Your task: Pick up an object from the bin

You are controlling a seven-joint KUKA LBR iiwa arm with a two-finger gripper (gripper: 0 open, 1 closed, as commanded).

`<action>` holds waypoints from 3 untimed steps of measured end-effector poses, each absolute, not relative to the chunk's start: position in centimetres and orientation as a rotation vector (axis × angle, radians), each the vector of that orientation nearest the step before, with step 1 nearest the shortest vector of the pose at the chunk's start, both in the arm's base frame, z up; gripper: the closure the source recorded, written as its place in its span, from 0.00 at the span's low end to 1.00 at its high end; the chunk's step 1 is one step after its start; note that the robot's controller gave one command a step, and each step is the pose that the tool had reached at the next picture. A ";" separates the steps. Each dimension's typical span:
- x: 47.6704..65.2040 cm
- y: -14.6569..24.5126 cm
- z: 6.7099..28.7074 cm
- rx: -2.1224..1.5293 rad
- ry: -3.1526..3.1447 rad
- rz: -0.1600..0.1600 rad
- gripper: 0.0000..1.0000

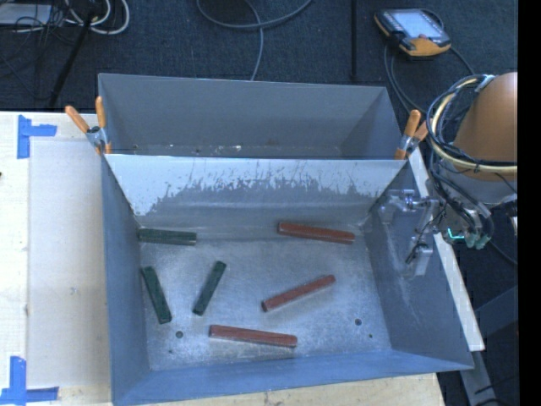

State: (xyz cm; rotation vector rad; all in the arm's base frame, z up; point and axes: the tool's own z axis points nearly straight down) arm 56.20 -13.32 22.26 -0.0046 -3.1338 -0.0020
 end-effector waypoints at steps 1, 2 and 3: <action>56.4 -13.3 22.7 0.001 -3.141 0.000 0.00; 56.2 -8.6 16.9 0.013 -3.147 0.002 0.00; 58.3 -5.4 11.6 -0.026 -3.143 -0.002 0.00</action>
Offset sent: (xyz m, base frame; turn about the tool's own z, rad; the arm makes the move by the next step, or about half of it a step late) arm -0.0033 0.0860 -0.1014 -0.0242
